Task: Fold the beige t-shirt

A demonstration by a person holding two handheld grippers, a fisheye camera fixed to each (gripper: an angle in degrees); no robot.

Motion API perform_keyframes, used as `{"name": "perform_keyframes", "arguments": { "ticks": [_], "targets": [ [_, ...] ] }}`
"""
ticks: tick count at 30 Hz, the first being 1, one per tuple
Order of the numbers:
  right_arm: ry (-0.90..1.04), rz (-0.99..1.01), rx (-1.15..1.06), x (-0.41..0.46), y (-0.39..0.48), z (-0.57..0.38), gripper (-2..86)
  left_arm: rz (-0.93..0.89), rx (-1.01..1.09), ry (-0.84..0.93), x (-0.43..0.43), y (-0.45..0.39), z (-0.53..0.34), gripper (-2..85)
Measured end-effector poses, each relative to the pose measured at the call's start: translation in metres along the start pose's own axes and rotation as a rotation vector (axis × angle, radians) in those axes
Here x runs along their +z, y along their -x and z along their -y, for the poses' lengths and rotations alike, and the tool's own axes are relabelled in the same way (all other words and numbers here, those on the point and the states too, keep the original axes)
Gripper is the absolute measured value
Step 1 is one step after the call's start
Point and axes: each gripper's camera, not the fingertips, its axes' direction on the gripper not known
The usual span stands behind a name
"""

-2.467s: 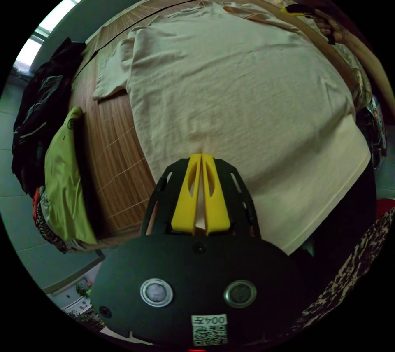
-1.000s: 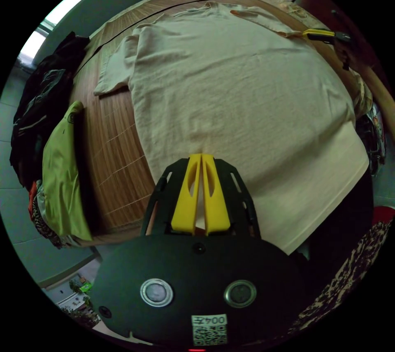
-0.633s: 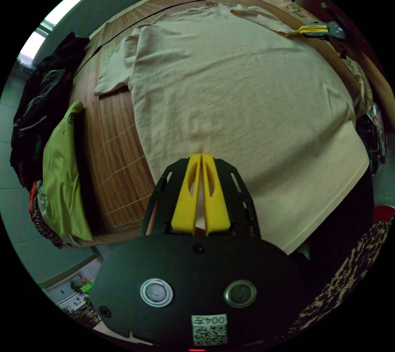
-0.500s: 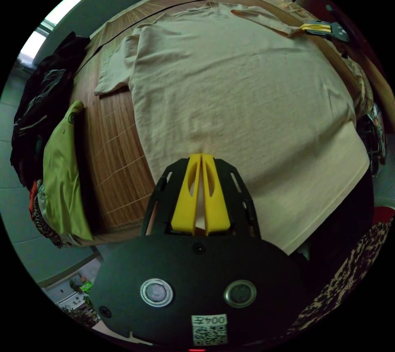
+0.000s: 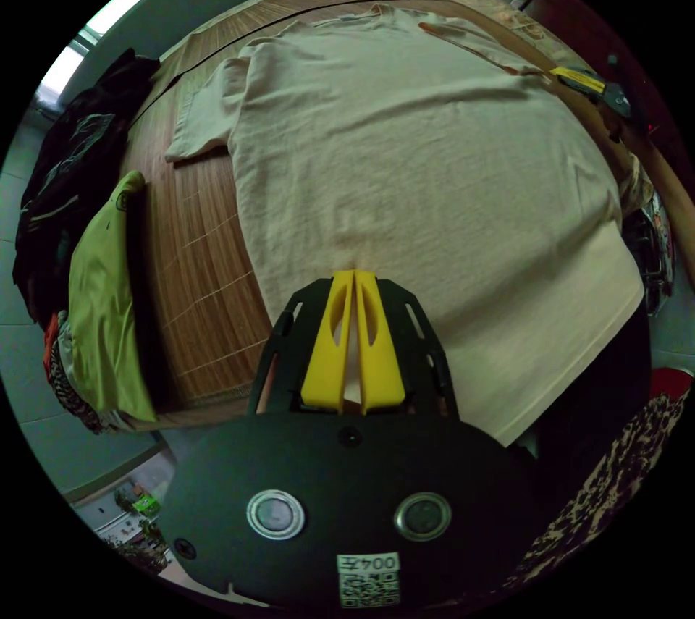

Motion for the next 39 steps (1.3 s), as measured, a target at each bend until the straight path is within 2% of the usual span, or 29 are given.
{"name": "perform_keyframes", "arguments": {
  "ticks": [2, 7, 10, 17, 22, 27, 31, 34, 39],
  "targets": [
    [-0.006, 0.131, 0.146, -0.004, -0.029, 0.008, -0.8, 0.001, 0.002, -0.003, -0.001, -0.002, -0.001, 0.8],
    [0.057, 0.312, 0.197, 0.014, -0.041, 0.058, -0.9, 0.023, 0.013, -0.01, -0.006, -0.01, -0.002, 0.7],
    [0.078, 0.296, 0.199, 0.033, -0.037, 0.094, -0.9, 0.056, 0.041, -0.004, -0.009, -0.021, -0.001, 0.7],
    [0.288, 0.268, 0.233, 0.109, -0.04, 0.151, -0.6, 0.091, 0.059, -0.02, -0.015, -0.033, -0.007, 0.8],
    [0.285, 0.32, 0.307, 0.125, -0.063, 0.169, -0.8, 0.061, 0.028, -0.03, -0.018, -0.028, -0.009, 0.9],
    [0.224, 0.413, 0.379, 0.097, -0.087, 0.145, -0.8, 0.025, 0.006, -0.039, -0.021, -0.021, -0.012, 0.9],
    [0.16, 0.453, 0.348, 0.059, -0.076, 0.093, -0.8, 0.02, -0.006, -0.053, -0.023, -0.021, -0.017, 0.8],
    [0.239, 0.486, 0.271, 0.063, -0.051, 0.067, -0.8, 0.044, 0.008, -0.05, -0.025, -0.027, -0.017, 0.7],
    [0.157, 0.409, 0.275, 0.034, -0.038, 0.063, -0.8, 0.06, 0.015, -0.038, -0.026, -0.031, -0.016, 0.8]
  ]
}}
